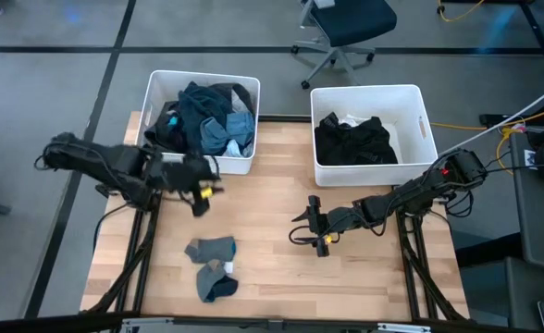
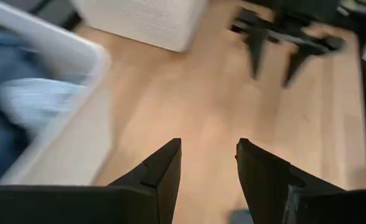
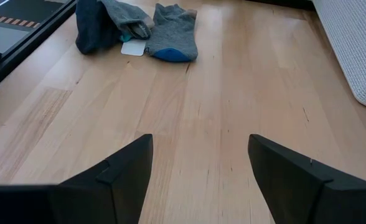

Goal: Sort clothes
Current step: Put the dark blue sock into the left white laundry bin

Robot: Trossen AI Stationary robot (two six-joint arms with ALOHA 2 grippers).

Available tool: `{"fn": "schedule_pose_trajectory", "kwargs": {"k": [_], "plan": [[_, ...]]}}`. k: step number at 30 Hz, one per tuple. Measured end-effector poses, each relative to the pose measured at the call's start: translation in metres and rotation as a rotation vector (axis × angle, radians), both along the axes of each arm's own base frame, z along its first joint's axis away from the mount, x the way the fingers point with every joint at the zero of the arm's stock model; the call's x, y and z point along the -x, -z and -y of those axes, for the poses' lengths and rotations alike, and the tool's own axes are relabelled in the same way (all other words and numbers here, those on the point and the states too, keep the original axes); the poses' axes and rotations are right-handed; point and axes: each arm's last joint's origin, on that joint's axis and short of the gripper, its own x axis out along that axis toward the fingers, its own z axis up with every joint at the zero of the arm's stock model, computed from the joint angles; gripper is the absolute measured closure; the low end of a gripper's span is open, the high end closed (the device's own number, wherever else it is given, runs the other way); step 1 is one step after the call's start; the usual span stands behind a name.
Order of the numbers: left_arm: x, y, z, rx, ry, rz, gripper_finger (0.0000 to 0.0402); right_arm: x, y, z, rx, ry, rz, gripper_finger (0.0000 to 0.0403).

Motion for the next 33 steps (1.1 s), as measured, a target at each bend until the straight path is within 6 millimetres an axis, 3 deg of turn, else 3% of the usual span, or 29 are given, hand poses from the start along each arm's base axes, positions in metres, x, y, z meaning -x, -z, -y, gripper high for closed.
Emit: {"fn": "schedule_pose_trajectory", "kwargs": {"k": [10,16,27,33], "plan": [[-0.047,0.041,0.075,0.063,0.147,-0.053,0.0258,0.0,0.0,0.0,0.0,0.0,0.0,0.0139],[-0.064,0.074,0.119,0.09,0.199,-0.088,0.0258,0.0,0.0,0.0,0.0,0.0,0.0,0.0139],[-0.071,0.138,0.168,0.187,0.241,-0.303,0.0259,0.0,-0.001,0.0,-0.003,0.0,0.009,0.0139],[-0.075,0.163,0.184,0.199,0.311,-0.358,0.0259,0.0,-0.001,0.0,0.003,0.014,0.013,0.0139]]}}
